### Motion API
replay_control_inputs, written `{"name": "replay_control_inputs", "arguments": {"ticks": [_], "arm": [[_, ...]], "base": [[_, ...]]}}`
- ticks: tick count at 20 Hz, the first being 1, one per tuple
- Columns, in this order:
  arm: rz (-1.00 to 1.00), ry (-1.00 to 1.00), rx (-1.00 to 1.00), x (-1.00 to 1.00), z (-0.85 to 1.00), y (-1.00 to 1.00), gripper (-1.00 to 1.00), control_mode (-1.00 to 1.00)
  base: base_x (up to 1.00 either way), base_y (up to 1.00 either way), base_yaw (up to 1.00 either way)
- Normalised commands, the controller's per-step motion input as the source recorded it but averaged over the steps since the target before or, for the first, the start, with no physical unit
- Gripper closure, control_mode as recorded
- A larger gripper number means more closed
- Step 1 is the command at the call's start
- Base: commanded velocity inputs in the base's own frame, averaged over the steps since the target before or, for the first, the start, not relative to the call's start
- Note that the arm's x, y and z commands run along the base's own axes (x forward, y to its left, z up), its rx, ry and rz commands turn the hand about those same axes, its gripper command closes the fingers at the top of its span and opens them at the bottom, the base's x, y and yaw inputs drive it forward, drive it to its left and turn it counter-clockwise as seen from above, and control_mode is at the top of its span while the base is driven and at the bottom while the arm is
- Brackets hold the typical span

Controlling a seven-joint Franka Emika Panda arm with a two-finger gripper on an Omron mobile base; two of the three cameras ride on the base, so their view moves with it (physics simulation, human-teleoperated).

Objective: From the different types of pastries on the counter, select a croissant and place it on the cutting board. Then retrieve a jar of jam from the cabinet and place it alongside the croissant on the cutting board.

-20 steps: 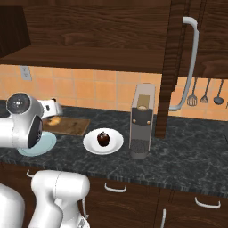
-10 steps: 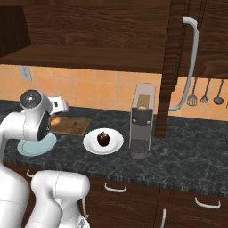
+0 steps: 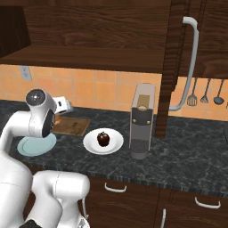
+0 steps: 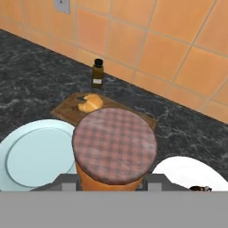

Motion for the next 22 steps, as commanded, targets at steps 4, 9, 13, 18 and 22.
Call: {"name": "replay_control_inputs", "arguments": {"ticks": [4,9,13,18,22], "arm": [[0.0,-0.02,0.06,0.31,-0.42,-0.06,1.0,-1.0],[0.0,0.0,0.0,0.37,-0.32,-0.05,1.0,-1.0],[0.0,0.02,0.0,0.29,-0.25,0.0,1.0,-1.0],[0.0,0.02,0.0,0.3,-0.13,0.0,1.0,-1.0],[0.0,0.0,0.0,0.3,-0.19,0.0,1.0,-1.0]], "base": [[0.0,0.0,0.0],[0.0,0.0,0.0],[0.0,0.0,0.0],[0.0,0.0,0.0],[0.0,0.0,0.0]]}}
